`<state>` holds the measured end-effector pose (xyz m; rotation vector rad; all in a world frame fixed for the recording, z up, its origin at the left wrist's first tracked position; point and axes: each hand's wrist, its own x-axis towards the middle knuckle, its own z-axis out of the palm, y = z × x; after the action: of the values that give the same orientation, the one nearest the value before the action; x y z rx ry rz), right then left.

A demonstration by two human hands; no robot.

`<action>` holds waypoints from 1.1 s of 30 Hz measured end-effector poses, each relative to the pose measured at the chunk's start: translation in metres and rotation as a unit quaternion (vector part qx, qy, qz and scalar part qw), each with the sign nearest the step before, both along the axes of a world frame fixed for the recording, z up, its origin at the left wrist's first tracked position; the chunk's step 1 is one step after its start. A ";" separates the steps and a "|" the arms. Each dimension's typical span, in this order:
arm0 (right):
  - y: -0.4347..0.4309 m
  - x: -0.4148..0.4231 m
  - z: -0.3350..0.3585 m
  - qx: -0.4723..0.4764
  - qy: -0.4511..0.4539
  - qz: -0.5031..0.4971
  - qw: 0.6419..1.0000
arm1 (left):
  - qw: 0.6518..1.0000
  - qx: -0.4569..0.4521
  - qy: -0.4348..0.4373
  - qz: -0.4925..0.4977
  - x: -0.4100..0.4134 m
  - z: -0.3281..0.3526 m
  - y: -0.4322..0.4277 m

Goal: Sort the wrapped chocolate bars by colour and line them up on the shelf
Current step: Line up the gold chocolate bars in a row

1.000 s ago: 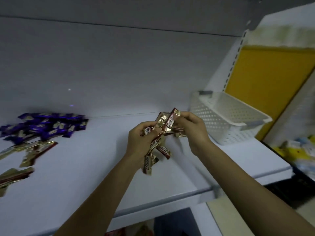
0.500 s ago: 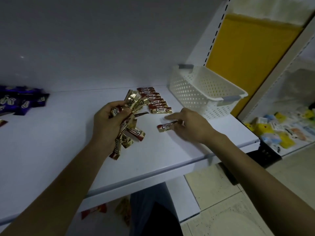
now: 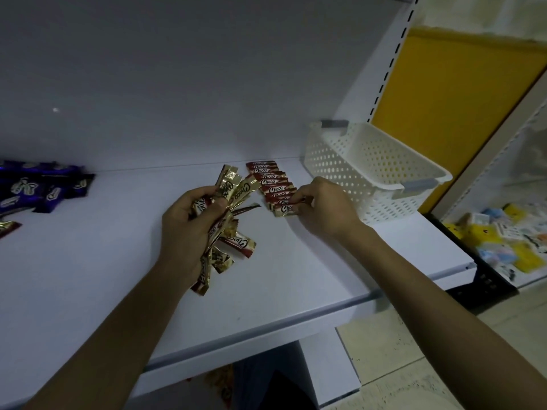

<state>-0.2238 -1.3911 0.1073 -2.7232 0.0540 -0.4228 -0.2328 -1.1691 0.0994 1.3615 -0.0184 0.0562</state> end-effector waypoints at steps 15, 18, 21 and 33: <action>0.013 0.012 0.006 0.297 -0.014 -0.002 0.955 | 1.000 -0.021 0.014 -0.006 -0.001 0.004 0.000; 0.018 0.028 0.017 0.476 0.038 -0.037 0.878 | 0.998 -0.052 0.027 0.002 0.000 0.006 0.001; 0.019 0.037 0.021 0.550 0.058 -0.058 0.831 | 0.997 -0.070 0.037 0.011 0.000 0.009 0.002; 0.023 0.043 0.034 0.619 0.079 -0.065 0.779 | 0.997 -0.070 0.041 0.007 0.002 0.012 0.001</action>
<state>-0.1809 -1.3683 0.1409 -1.4217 0.4087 -0.0914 -0.2312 -1.1681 0.1116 1.2222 0.0643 0.0131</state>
